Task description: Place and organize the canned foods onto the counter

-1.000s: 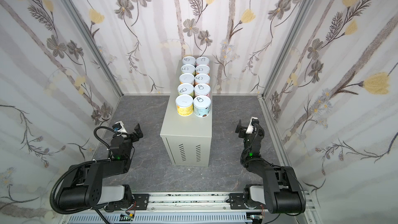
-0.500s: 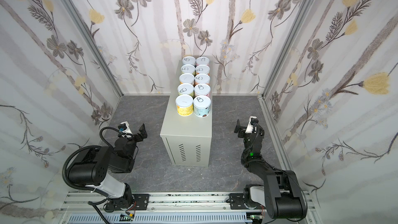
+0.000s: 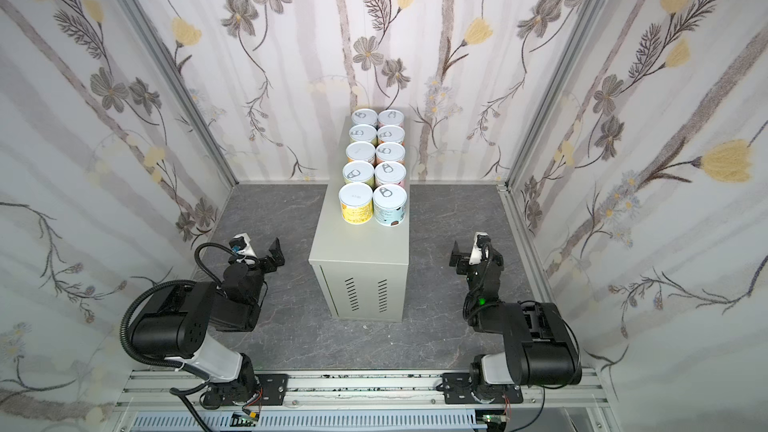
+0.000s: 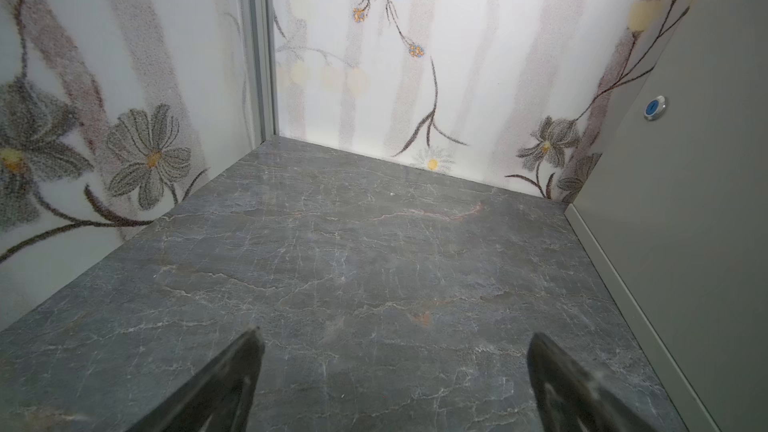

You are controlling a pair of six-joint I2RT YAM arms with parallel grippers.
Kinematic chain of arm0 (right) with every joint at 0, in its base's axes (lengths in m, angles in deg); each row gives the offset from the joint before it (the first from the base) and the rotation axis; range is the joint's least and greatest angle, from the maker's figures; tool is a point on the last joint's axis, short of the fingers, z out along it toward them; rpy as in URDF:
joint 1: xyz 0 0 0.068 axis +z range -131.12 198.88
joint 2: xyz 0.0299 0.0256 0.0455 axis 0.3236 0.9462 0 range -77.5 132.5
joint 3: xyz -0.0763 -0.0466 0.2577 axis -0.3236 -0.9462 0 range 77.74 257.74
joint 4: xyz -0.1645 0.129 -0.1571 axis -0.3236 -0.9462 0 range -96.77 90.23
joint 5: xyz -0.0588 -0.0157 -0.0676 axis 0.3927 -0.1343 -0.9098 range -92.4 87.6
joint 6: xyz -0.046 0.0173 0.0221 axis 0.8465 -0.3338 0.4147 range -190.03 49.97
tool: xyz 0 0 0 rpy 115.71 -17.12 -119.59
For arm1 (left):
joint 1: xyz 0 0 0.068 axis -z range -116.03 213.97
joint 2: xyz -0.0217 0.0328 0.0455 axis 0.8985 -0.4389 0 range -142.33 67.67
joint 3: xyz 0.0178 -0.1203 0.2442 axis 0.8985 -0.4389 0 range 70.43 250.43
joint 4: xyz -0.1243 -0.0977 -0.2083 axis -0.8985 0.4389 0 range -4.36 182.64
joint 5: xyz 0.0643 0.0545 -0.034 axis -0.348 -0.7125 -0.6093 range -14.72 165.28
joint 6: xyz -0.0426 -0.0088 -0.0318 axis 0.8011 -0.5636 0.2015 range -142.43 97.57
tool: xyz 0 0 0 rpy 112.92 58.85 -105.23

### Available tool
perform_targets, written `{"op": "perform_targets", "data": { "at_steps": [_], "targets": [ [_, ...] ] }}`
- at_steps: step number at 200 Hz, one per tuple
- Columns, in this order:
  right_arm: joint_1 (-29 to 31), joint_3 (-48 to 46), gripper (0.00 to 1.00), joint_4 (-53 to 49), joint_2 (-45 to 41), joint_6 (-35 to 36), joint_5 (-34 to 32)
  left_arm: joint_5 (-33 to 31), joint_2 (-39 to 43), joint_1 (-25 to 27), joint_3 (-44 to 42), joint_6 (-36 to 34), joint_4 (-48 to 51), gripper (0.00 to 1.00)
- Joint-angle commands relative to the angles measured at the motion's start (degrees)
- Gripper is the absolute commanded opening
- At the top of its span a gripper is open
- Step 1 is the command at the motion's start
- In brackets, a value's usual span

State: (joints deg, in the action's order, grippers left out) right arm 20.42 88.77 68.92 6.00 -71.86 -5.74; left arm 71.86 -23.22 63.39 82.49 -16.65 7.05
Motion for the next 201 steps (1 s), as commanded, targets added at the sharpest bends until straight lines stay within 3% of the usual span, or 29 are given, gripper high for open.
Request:
{"op": "perform_targets", "data": {
  "at_steps": [1, 46, 201],
  "targets": [
    [0.0, -2.9, 1.00, 14.0, 3.3, 0.8, 0.6, -0.5, 0.0, 0.0, 0.2, -0.6, -0.8, 1.00],
    [-0.1, 1.4, 1.00, 3.5, 2.4, 0.9, 0.9, -0.6, 0.1, 0.0, 0.3, -0.5, -0.8, 1.00],
    [-0.2, 1.0, 1.00, 5.5, 3.1, 0.9, 1.1, -0.5, 0.1, 0.0, 0.3, -0.6, -0.7, 1.00]
  ]
}}
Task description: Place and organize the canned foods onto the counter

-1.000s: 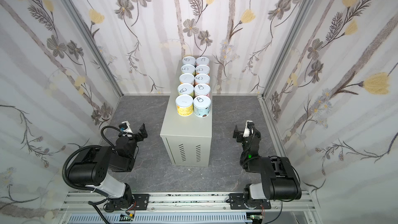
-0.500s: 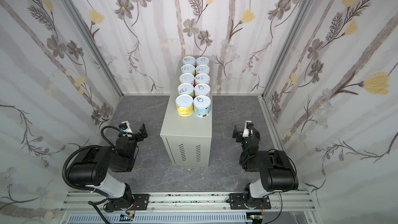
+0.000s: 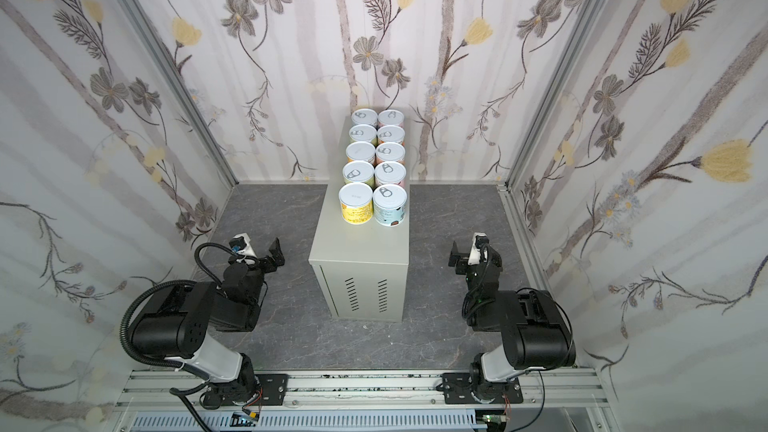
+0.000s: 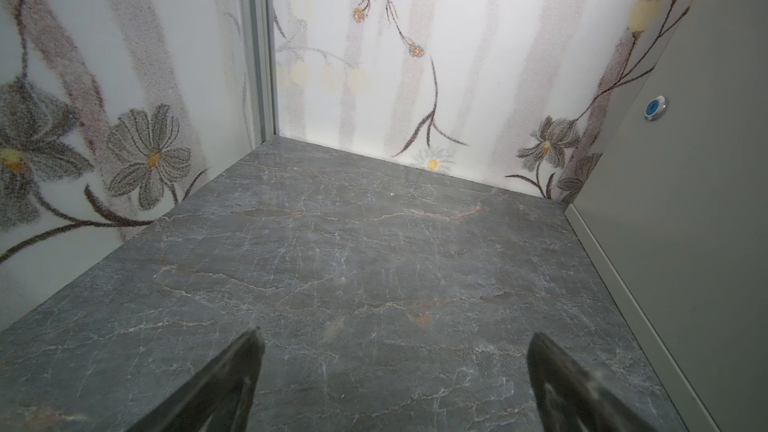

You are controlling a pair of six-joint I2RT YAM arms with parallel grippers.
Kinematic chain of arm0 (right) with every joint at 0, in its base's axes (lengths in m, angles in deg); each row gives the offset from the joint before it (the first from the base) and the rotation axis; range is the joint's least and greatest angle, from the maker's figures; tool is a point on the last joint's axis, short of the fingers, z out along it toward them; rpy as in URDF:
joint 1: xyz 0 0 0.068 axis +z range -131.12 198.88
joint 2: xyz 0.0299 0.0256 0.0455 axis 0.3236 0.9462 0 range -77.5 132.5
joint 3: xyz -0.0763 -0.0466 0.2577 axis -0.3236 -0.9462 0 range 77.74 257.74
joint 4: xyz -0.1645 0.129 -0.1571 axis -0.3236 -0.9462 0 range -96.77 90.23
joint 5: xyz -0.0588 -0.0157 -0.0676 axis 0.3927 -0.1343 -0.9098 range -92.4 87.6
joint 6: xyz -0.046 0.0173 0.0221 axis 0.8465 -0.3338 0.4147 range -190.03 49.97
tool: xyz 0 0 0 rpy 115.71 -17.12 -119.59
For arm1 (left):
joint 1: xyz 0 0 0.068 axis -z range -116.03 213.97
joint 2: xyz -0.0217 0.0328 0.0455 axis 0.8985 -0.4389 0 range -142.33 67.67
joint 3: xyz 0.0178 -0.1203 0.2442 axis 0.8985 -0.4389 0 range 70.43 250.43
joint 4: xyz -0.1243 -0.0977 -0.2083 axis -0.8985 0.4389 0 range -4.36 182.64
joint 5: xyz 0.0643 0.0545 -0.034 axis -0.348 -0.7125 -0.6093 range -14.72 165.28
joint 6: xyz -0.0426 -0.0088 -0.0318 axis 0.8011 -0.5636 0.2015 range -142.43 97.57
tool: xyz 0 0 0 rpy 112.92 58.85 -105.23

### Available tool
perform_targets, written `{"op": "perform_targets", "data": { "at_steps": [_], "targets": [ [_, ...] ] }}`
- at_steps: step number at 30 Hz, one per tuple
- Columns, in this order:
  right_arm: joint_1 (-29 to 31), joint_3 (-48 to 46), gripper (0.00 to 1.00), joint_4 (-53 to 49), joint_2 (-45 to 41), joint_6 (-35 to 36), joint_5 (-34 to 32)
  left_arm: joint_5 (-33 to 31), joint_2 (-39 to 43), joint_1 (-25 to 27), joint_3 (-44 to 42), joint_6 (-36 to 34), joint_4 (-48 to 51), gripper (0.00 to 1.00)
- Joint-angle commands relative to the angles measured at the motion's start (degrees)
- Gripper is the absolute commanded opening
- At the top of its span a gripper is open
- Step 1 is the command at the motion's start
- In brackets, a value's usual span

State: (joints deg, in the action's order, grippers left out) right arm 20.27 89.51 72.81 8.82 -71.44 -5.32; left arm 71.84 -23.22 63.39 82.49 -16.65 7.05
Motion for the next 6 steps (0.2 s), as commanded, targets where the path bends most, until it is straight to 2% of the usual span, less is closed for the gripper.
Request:
{"op": "perform_targets", "data": {
  "at_steps": [1, 6],
  "targets": [
    [0.0, 0.3, 1.00, 1.6, 0.2, 0.5, 0.7, -0.5, 0.1, 0.0, 0.3, -0.5, -0.7, 1.00],
    [-0.3, 0.1, 1.00, 1.8, 0.1, 0.4, 1.3, -0.5, 0.1, 0.0, 0.2, -0.6, -0.8, 1.00]
  ]
}}
